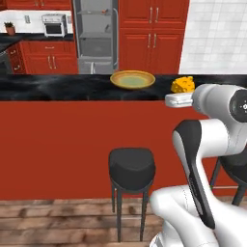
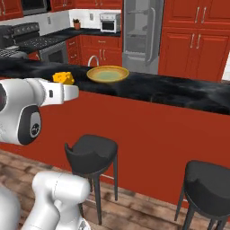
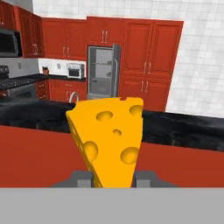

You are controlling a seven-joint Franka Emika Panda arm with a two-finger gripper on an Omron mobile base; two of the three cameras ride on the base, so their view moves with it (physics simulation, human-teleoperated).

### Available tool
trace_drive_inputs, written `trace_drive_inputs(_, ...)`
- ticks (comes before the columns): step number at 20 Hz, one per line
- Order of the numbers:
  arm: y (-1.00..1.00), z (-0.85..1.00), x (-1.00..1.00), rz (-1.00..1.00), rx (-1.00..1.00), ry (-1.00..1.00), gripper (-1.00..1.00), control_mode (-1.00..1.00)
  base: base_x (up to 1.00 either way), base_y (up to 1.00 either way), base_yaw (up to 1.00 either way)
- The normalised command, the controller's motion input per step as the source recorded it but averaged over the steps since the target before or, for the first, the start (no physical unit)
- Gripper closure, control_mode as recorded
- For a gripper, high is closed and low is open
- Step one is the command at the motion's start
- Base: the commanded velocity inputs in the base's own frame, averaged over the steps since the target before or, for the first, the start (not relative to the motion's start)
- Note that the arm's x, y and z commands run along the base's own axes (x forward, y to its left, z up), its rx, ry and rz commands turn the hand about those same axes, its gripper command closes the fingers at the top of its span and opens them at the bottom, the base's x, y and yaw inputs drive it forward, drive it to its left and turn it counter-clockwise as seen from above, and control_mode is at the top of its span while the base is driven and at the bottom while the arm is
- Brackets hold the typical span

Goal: Take the cheese, steak, and squash from the fridge and place them on the plate on the dining counter to create an appetizer plate.

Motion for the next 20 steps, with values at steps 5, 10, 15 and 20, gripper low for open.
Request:
trace_drive_inputs(5, 0.0, 0.0, 0.0, 0.0, 0.0, 0.0, 1.0, 1.0, 0.75, 0.27, -0.26)
trace_drive_inputs(10, 0.0, 0.0, 0.0, 0.0, 0.0, 0.0, 1.0, 1.0, 0.71, 0.14, -0.27)
trace_drive_inputs(15, 0.24, 0.0, 0.17, -0.1, 0.02, 0.04, 1.0, -1.0, 0.2, 0.12, -0.09)
trace_drive_inputs(20, 0.35, 0.0, 0.46, -0.05, 0.06, 0.08, 1.0, -1.0, 0.0, 0.0, 0.0)
